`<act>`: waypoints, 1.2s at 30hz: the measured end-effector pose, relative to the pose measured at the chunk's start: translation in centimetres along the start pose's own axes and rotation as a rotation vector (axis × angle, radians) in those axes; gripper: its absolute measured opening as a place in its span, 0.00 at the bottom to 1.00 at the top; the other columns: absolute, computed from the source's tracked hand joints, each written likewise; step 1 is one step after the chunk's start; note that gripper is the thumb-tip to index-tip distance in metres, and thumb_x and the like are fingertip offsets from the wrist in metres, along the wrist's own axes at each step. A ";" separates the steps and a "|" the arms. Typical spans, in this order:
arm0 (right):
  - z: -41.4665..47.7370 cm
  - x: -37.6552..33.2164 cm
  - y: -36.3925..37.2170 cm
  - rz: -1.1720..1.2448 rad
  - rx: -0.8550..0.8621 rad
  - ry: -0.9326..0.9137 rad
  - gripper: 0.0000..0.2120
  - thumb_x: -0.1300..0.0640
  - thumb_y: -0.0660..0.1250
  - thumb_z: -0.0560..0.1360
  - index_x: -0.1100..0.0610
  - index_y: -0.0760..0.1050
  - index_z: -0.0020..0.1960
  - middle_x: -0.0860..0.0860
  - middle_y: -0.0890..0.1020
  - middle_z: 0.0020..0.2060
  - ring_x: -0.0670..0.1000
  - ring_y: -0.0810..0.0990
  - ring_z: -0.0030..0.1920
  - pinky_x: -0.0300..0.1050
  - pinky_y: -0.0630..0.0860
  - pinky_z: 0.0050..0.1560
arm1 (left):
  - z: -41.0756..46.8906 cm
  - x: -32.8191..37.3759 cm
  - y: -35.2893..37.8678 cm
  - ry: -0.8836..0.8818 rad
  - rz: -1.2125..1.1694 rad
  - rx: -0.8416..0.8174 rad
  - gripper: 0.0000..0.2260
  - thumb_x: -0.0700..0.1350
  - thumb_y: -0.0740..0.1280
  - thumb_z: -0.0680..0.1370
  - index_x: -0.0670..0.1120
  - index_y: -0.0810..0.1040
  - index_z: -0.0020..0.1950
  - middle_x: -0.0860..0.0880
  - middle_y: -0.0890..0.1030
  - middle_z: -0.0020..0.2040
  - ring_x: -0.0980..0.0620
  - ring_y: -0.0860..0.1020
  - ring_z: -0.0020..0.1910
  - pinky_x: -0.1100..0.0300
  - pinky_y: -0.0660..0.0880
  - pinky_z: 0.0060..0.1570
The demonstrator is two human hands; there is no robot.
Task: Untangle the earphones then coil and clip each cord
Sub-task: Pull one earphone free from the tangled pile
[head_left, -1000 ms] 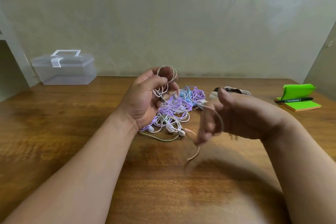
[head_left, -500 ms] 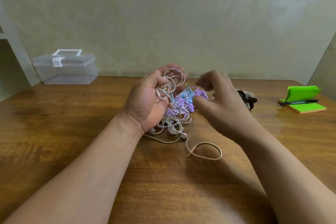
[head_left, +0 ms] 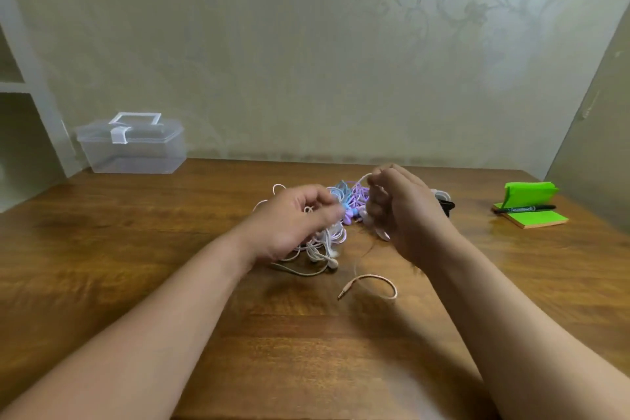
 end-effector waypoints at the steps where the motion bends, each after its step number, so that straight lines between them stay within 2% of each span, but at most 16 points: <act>1: -0.2 -0.7 -0.2 0.001 0.012 0.006 0.14 0.64 0.60 0.81 0.54 0.67 0.38 0.51 0.60 0.31 0.48 0.57 0.27 0.39 0.59 0.27 | -0.4 0.3 -0.2 -0.017 0.105 -0.039 0.05 0.45 0.70 0.81 0.44 0.81 0.48 0.56 0.78 0.38 0.64 0.72 0.32 0.69 0.70 0.34; 3: -0.9 -2.1 -0.5 -0.011 0.005 -0.008 0.15 0.62 0.62 0.82 0.53 0.65 0.38 0.49 0.60 0.30 0.46 0.55 0.26 0.36 0.54 0.23 | -0.9 0.5 -1.5 -0.040 0.283 -0.040 0.08 0.46 0.70 0.82 0.43 0.81 0.46 0.57 0.77 0.41 0.63 0.74 0.35 0.64 0.74 0.38; 5: -2.1 -3.4 -0.7 -0.118 0.001 -0.040 0.17 0.57 0.67 0.83 0.54 0.65 0.38 0.49 0.62 0.27 0.47 0.56 0.24 0.37 0.56 0.22 | -1.3 1.4 -3.1 -0.033 0.442 0.024 0.09 0.47 0.69 0.82 0.43 0.83 0.49 0.54 0.77 0.55 0.59 0.77 0.50 0.63 0.75 0.53; 8: -3.9 -3.2 -1.2 -0.309 0.050 0.000 0.17 0.56 0.69 0.82 0.54 0.68 0.37 0.50 0.63 0.24 0.48 0.58 0.23 0.38 0.57 0.23 | -2.2 2.9 -4.9 -0.036 0.390 0.151 0.11 0.49 0.66 0.83 0.48 0.86 0.48 0.48 0.82 0.59 0.48 0.79 0.56 0.55 0.73 0.61; 10: -4.6 -1.6 -1.6 -0.409 0.037 0.095 0.15 0.58 0.66 0.82 0.55 0.68 0.38 0.50 0.63 0.26 0.48 0.59 0.23 0.39 0.56 0.25 | -2.7 3.2 -5.9 -0.039 0.201 0.233 0.10 0.45 0.64 0.84 0.46 0.83 0.49 0.45 0.86 0.46 0.40 0.82 0.47 0.44 0.78 0.54; 11: -4.9 -0.9 -1.5 -0.486 0.009 0.124 0.13 0.57 0.65 0.83 0.56 0.70 0.39 0.51 0.65 0.27 0.49 0.62 0.24 0.40 0.59 0.25 | -2.8 3.3 -5.8 -0.043 0.120 0.236 0.09 0.43 0.63 0.85 0.44 0.82 0.50 0.45 0.84 0.40 0.42 0.82 0.41 0.44 0.79 0.49; 14: -5.8 -0.6 0.0 -0.763 -0.056 0.046 0.18 0.44 0.65 0.83 0.60 0.78 0.50 0.51 0.82 0.38 0.50 0.79 0.37 0.44 0.74 0.38 | -3.1 3.2 -4.3 -0.069 0.104 0.160 0.09 0.43 0.63 0.85 0.44 0.82 0.50 0.47 0.76 0.34 0.51 0.77 0.29 0.57 0.77 0.34; 17: -6.4 -0.1 4.1 -0.679 -0.215 0.001 0.18 0.39 0.65 0.82 0.52 0.78 0.61 0.47 0.86 0.49 0.45 0.84 0.50 0.44 0.76 0.52 | -3.1 3.2 -2.6 -0.049 0.202 0.084 0.08 0.44 0.66 0.84 0.45 0.83 0.48 0.51 0.79 0.35 0.53 0.74 0.32 0.59 0.72 0.35; 18: -6.5 0.6 5.3 -0.609 -0.272 0.027 0.17 0.40 0.66 0.83 0.53 0.78 0.58 0.49 0.86 0.44 0.47 0.84 0.45 0.46 0.77 0.52 | -3.1 3.2 -2.4 -0.038 0.226 0.084 0.08 0.43 0.67 0.84 0.45 0.83 0.47 0.50 0.79 0.36 0.54 0.73 0.33 0.59 0.70 0.36; 20: -6.4 1.0 5.8 -0.578 -0.286 0.028 0.16 0.44 0.65 0.84 0.57 0.79 0.49 0.50 0.76 0.31 0.49 0.75 0.32 0.48 0.76 0.37 | -3.2 3.1 -2.5 -0.038 0.224 0.112 0.09 0.44 0.67 0.83 0.43 0.81 0.46 0.51 0.79 0.35 0.55 0.72 0.33 0.59 0.69 0.35; 22: -6.1 0.8 4.0 -0.626 -0.208 0.020 0.18 0.45 0.65 0.84 0.57 0.80 0.44 0.47 0.69 0.27 0.47 0.67 0.27 0.43 0.65 0.28 | -3.5 2.7 -3.3 -0.055 0.155 0.151 0.10 0.45 0.65 0.84 0.41 0.80 0.48 0.51 0.78 0.33 0.55 0.71 0.31 0.61 0.68 0.32; 24: -6.5 0.9 2.6 -0.607 -0.186 0.054 0.17 0.46 0.67 0.84 0.57 0.81 0.42 0.49 0.70 0.29 0.46 0.66 0.28 0.42 0.63 0.28 | -3.9 1.7 -4.0 -0.097 0.062 0.179 0.10 0.44 0.64 0.85 0.40 0.80 0.50 0.51 0.77 0.33 0.57 0.70 0.29 0.64 0.66 0.30; 27: -8.0 1.4 3.2 -0.384 -0.278 0.137 0.13 0.51 0.66 0.84 0.58 0.78 0.44 0.58 0.79 0.38 0.52 0.79 0.35 0.48 0.77 0.40 | -4.5 0.6 -4.0 -0.147 0.036 0.188 0.10 0.45 0.63 0.86 0.39 0.79 0.51 0.51 0.75 0.33 0.55 0.69 0.30 0.60 0.66 0.31; 29: -9.3 1.7 4.1 -0.299 -0.349 0.192 0.12 0.52 0.65 0.85 0.59 0.76 0.47 0.60 0.82 0.40 0.55 0.81 0.35 0.48 0.80 0.40 | -4.3 0.6 -4.0 -0.141 0.122 0.212 0.12 0.47 0.63 0.86 0.39 0.79 0.51 0.52 0.71 0.32 0.54 0.66 0.30 0.57 0.64 0.35; 32: -10.1 1.7 3.6 -0.546 -0.379 0.166 0.14 0.50 0.64 0.85 0.62 0.77 0.52 0.57 0.82 0.37 0.50 0.74 0.30 0.40 0.71 0.31 | -3.6 0.9 -4.2 -0.139 0.101 0.260 0.12 0.47 0.63 0.86 0.41 0.78 0.48 0.51 0.71 0.32 0.54 0.66 0.30 0.57 0.65 0.36; 36: -9.5 1.9 1.1 -0.572 -0.250 0.182 0.13 0.52 0.64 0.85 0.61 0.78 0.49 0.54 0.80 0.33 0.49 0.69 0.28 0.40 0.65 0.29 | -3.0 0.5 -3.7 -0.191 -0.049 0.262 0.11 0.47 0.62 0.86 0.44 0.76 0.46 0.47 0.76 0.33 0.54 0.68 0.27 0.61 0.64 0.27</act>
Point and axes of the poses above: each hand's wrist, its own z-axis towards the middle knuckle, its own y-axis out of the palm, x = y × z, the point moved 10 cm from there along z, towards the middle knuckle
